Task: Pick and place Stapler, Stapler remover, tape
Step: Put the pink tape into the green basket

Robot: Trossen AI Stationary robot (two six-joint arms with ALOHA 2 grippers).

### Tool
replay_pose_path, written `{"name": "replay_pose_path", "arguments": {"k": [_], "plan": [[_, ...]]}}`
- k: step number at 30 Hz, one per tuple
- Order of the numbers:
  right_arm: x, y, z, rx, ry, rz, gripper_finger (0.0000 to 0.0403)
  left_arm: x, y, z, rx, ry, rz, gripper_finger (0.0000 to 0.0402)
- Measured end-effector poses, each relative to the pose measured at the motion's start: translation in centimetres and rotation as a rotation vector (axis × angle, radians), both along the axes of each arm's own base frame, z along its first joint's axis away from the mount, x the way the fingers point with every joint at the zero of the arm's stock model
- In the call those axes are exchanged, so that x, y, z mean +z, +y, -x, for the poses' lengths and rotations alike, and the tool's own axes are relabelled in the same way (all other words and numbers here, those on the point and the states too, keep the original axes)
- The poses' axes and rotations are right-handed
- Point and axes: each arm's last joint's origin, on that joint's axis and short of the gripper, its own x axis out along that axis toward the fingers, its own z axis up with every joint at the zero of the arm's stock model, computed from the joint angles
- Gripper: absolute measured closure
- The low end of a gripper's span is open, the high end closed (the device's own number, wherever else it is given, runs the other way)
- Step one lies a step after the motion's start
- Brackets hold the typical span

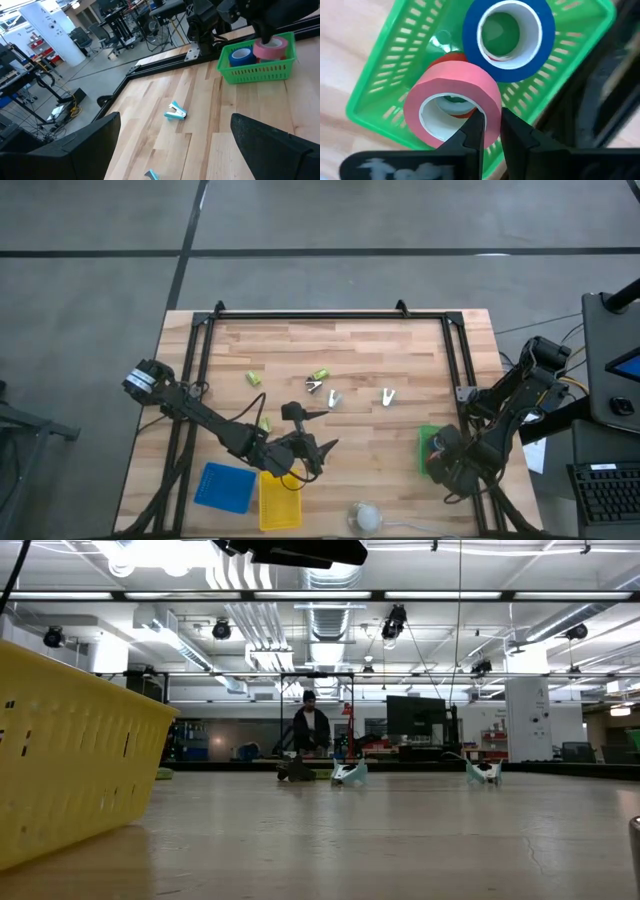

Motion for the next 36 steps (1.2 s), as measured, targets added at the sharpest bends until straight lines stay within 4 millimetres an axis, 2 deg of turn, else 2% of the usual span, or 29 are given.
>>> {"name": "replay_pose_path", "arguments": {"k": [10, 19, 36], "plan": [[0.2, -0.1, 0.1, -0.018, 0.014, 0.017, 0.0363, -0.1, 0.1, 0.0, 0.002, 0.001, 0.002, 0.0021], [2.3, 0.2, -0.2, -0.015, -0.022, 0.032, 0.0364, -0.1, 0.1, 0.0, 0.002, 0.002, 0.002, 0.0021], [0.5, 0.0, -0.1, -0.025, -0.030, 0.037, 0.0358, -0.2, 0.1, 0.0, 0.003, 0.004, 0.003, 0.0021]]}}
